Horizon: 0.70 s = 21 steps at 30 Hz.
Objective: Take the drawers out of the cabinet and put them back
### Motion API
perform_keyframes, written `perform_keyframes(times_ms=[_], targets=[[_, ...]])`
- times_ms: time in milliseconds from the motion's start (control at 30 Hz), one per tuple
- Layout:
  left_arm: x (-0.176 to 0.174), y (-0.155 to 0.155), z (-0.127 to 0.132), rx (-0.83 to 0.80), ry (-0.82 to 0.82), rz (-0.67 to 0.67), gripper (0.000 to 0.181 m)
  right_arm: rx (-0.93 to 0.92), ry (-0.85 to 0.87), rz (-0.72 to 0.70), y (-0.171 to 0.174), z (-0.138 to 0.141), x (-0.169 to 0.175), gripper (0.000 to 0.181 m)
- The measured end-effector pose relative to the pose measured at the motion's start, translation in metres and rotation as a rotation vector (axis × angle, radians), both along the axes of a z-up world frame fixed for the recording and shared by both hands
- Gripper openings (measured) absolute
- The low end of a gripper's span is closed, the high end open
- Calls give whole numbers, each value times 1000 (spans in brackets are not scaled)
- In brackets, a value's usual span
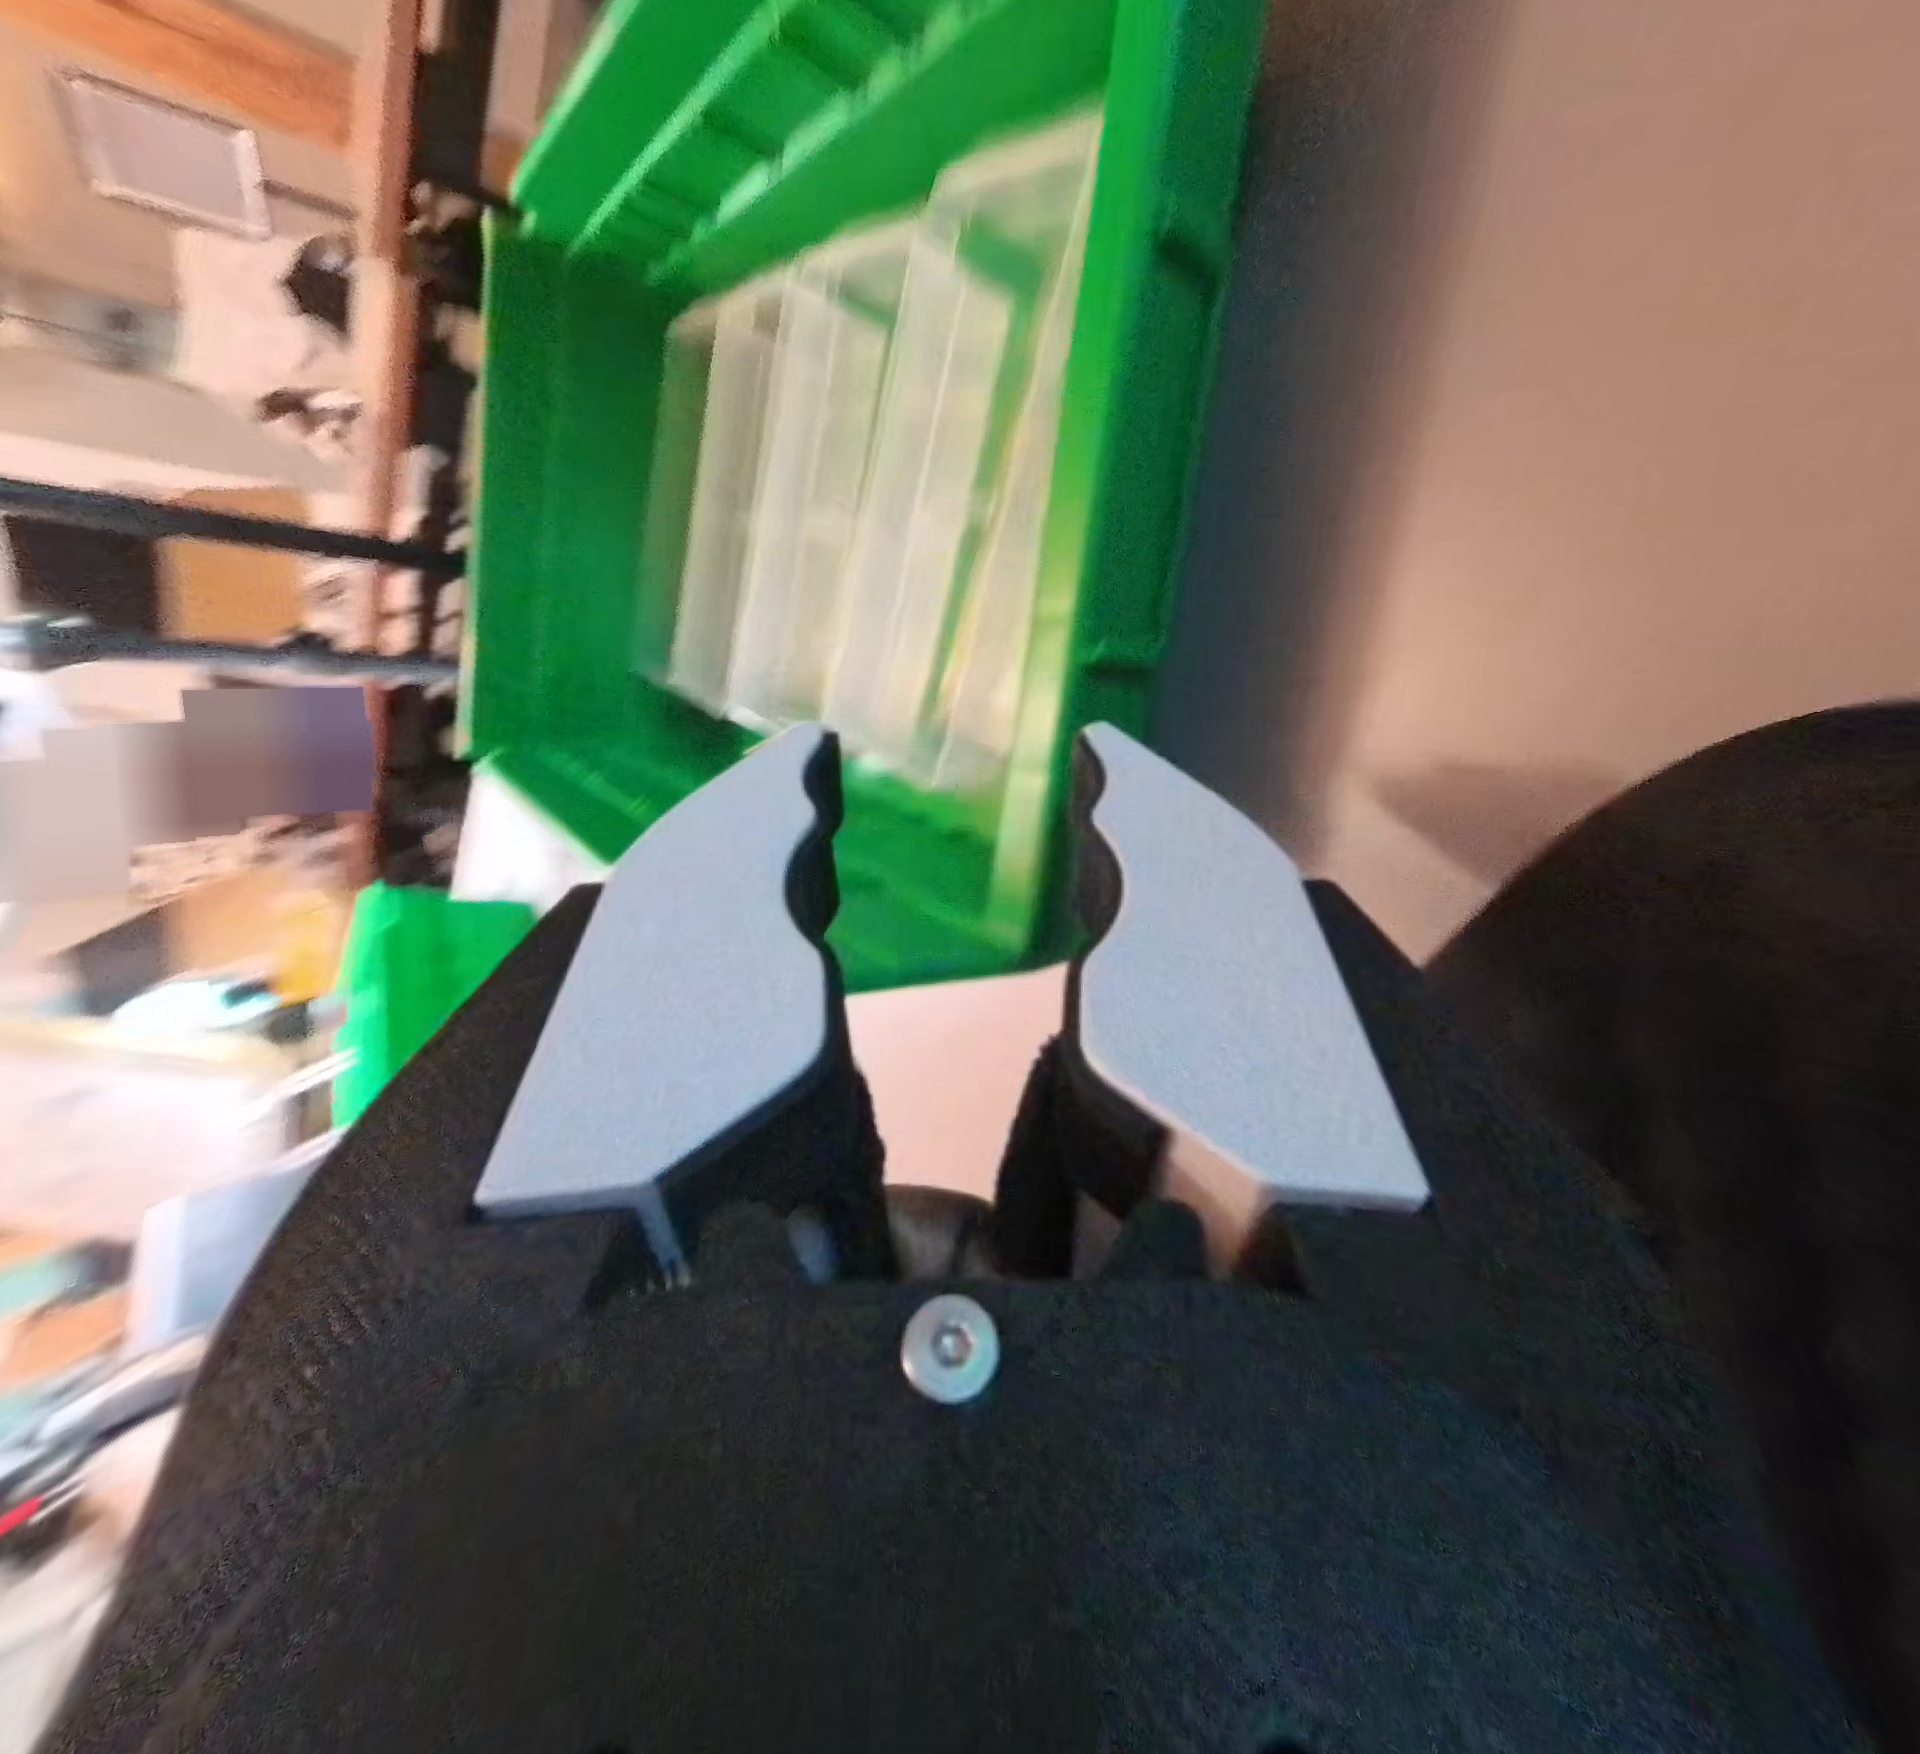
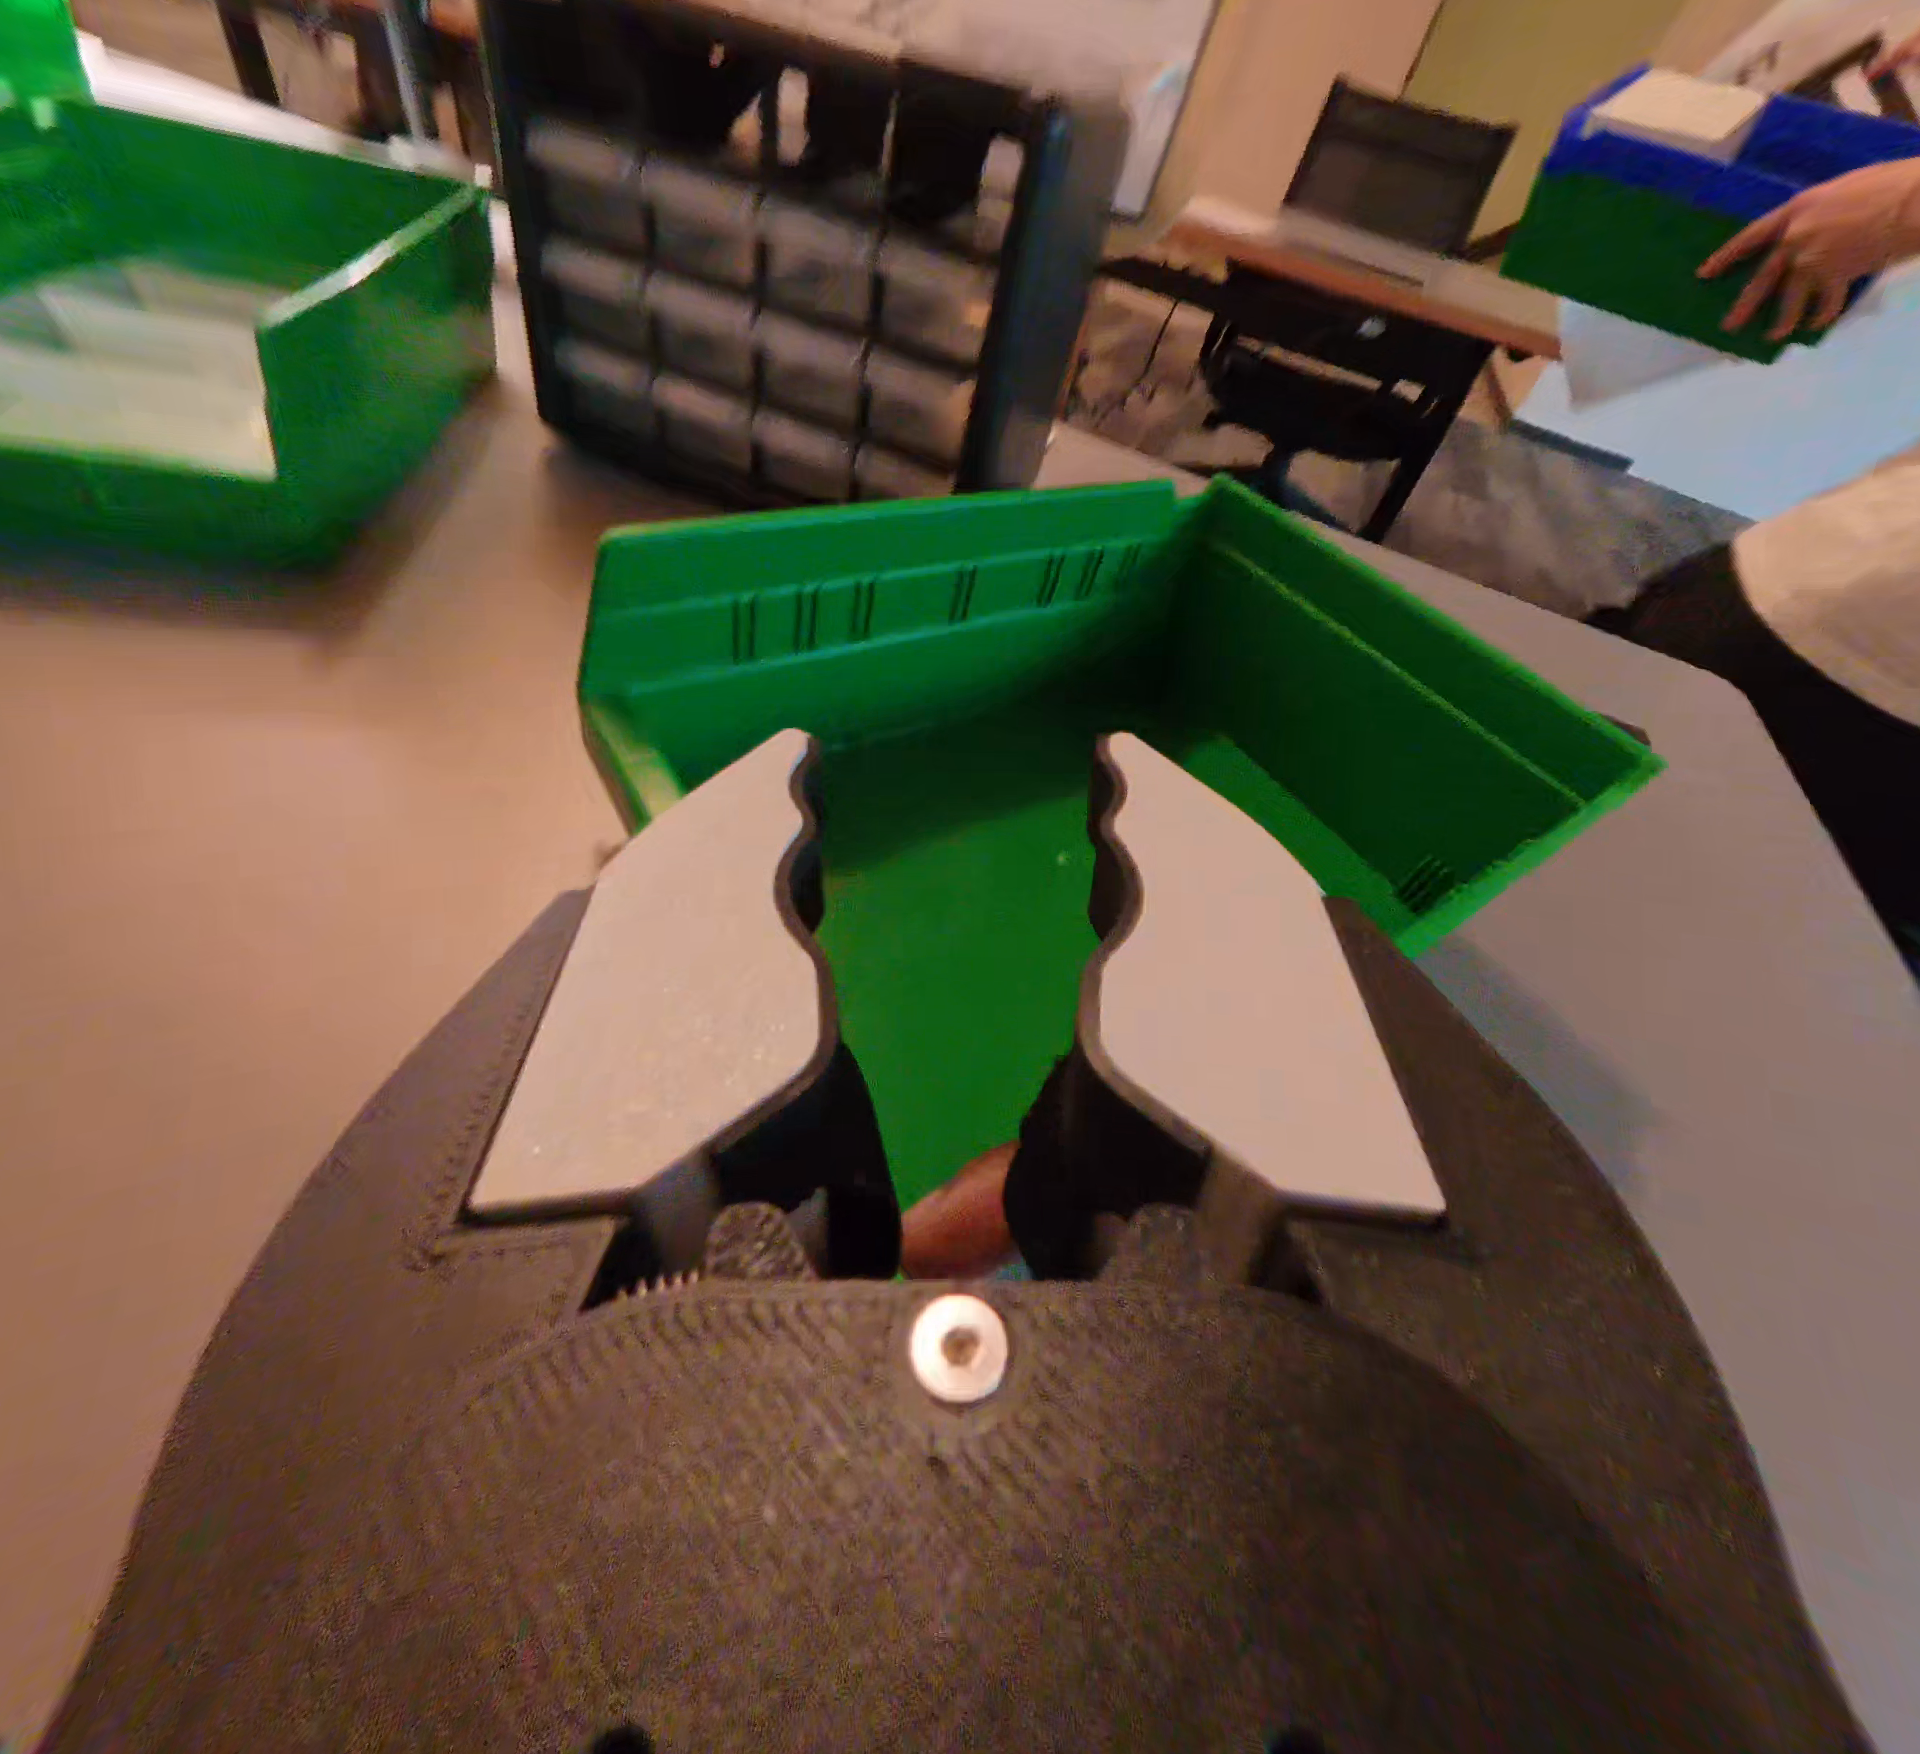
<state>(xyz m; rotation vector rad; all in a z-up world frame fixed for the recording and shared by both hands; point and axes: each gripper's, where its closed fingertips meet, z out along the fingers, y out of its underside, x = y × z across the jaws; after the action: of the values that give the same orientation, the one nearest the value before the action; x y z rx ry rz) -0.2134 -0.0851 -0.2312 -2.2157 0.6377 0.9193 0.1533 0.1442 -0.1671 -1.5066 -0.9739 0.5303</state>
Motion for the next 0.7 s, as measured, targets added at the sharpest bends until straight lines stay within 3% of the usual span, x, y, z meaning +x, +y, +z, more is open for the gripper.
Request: perform_keyframes(times_ms=[100,233,367,533,700], targets=[[31,12,7,49,-141,-98,52,76,-132,3,-13,4,-11,50],[42,31,-11,-32,-103,-110,52,51,-350,82,-40,-16,-32,50],[34,41,-35,-92,-122,-42,45,-6,-553,51,-33,-55,-38,52],[4,35,-47,-115,-37,37,37,-106,-730,-43,-13,-91,-26,73],[-13,16,-52,-140,-78,64,34,-134,-821,-37,-8,-105,-14,63]])
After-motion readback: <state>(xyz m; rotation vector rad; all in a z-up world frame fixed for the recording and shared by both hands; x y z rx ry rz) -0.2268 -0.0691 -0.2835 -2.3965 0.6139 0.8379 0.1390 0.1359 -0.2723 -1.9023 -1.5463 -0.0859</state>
